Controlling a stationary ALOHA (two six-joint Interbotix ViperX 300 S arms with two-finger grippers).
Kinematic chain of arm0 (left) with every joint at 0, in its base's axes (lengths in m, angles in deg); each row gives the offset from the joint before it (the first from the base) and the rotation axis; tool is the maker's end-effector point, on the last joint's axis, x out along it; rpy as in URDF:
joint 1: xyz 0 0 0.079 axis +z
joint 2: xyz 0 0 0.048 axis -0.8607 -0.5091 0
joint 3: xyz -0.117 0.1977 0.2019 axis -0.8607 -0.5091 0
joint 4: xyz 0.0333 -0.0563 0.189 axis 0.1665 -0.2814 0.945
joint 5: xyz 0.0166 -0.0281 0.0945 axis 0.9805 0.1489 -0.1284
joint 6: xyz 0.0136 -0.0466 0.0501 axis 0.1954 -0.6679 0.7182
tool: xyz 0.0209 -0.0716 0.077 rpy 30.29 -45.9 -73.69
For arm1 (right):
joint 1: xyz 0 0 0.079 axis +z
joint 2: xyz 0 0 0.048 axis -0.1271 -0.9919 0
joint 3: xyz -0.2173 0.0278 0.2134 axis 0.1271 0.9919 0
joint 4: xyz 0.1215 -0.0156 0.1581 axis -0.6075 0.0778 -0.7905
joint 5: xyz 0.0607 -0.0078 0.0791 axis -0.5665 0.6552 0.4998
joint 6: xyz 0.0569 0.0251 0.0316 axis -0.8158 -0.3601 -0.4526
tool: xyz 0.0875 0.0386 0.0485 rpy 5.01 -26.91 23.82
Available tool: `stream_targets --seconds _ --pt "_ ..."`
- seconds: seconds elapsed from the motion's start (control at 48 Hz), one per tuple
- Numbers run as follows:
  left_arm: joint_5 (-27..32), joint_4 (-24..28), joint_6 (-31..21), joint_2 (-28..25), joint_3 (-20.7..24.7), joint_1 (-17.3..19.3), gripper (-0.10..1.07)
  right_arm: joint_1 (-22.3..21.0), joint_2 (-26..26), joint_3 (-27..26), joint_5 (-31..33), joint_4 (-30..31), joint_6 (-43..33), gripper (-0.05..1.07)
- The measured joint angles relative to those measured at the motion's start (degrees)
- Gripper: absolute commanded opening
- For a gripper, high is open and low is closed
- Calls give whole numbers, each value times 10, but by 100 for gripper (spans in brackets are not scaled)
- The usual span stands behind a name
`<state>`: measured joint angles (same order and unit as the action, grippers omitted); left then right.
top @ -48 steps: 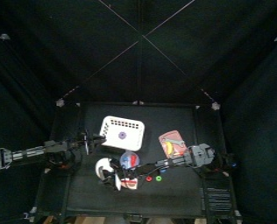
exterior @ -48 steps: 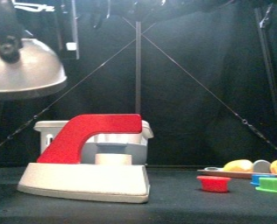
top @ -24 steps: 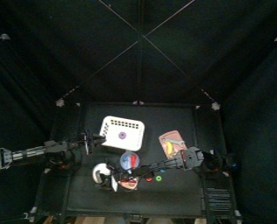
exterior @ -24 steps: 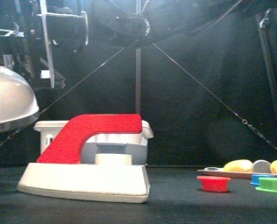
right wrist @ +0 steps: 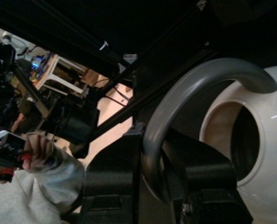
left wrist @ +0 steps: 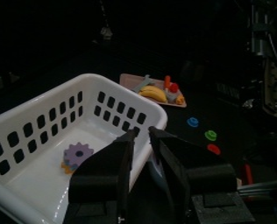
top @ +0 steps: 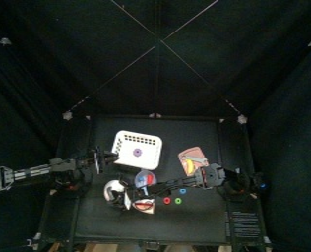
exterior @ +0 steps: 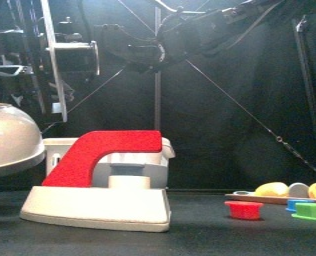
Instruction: Place kettle on left side
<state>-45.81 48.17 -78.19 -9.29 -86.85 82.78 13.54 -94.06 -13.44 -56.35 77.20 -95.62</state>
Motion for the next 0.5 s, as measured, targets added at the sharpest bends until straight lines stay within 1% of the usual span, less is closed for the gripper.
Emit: stream_targets --seconds 0.333,0.5 --pt "0 -1 1 -1 0 0 65 -11 -5 0 0 -2 0 73" --pt "0 0 1 -1 -1 0 65 -13 -5 0 11 -1 0 76"
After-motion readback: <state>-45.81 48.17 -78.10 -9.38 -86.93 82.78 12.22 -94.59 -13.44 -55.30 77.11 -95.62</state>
